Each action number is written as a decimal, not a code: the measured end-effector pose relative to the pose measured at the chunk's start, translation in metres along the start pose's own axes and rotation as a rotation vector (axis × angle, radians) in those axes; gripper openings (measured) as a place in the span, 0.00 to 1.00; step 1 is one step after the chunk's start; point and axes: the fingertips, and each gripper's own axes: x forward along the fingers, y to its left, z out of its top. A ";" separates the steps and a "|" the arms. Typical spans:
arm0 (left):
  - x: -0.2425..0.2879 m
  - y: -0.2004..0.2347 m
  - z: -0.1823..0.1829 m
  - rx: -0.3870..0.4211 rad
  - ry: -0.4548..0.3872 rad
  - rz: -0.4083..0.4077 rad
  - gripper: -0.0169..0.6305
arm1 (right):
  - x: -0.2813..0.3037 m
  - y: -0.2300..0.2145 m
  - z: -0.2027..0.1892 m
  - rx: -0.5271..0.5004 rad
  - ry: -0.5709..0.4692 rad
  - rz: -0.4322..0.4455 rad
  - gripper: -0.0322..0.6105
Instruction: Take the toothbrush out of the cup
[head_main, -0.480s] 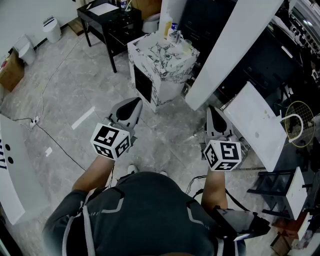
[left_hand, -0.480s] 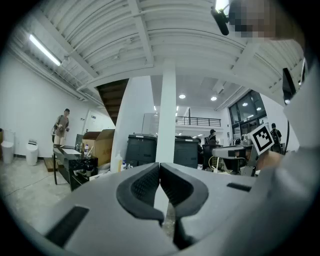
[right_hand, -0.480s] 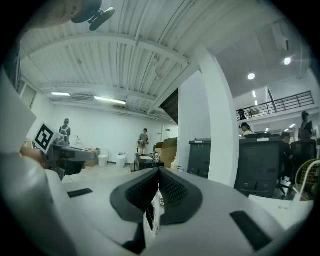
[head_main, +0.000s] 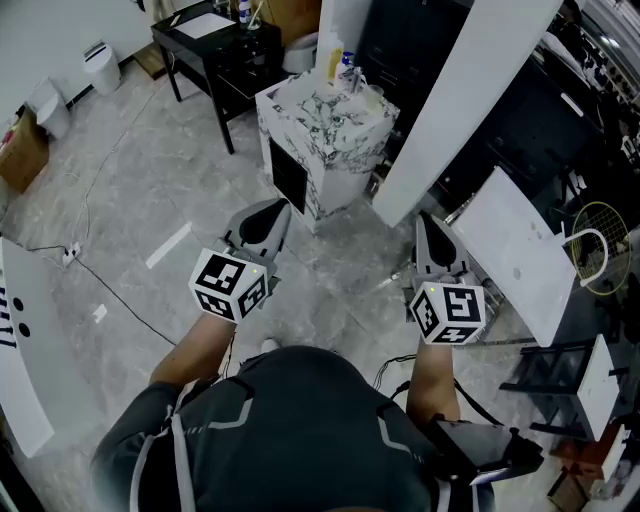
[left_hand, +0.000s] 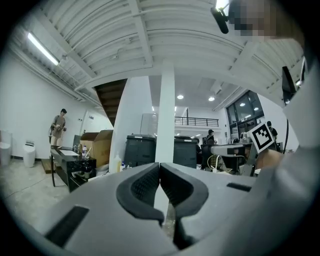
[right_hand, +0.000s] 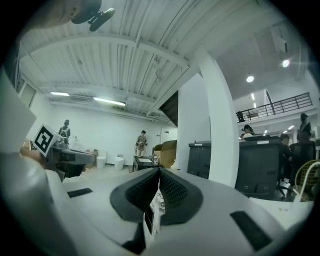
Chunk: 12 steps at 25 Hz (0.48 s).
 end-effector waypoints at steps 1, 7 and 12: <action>0.002 -0.001 -0.003 -0.005 0.003 -0.006 0.04 | -0.001 -0.001 -0.002 -0.008 0.005 -0.004 0.09; -0.014 0.022 0.010 -0.003 0.003 -0.018 0.04 | 0.015 0.029 0.007 -0.030 0.022 0.002 0.10; -0.026 0.048 0.009 0.000 0.004 -0.036 0.04 | 0.030 0.051 0.013 -0.033 0.012 -0.018 0.10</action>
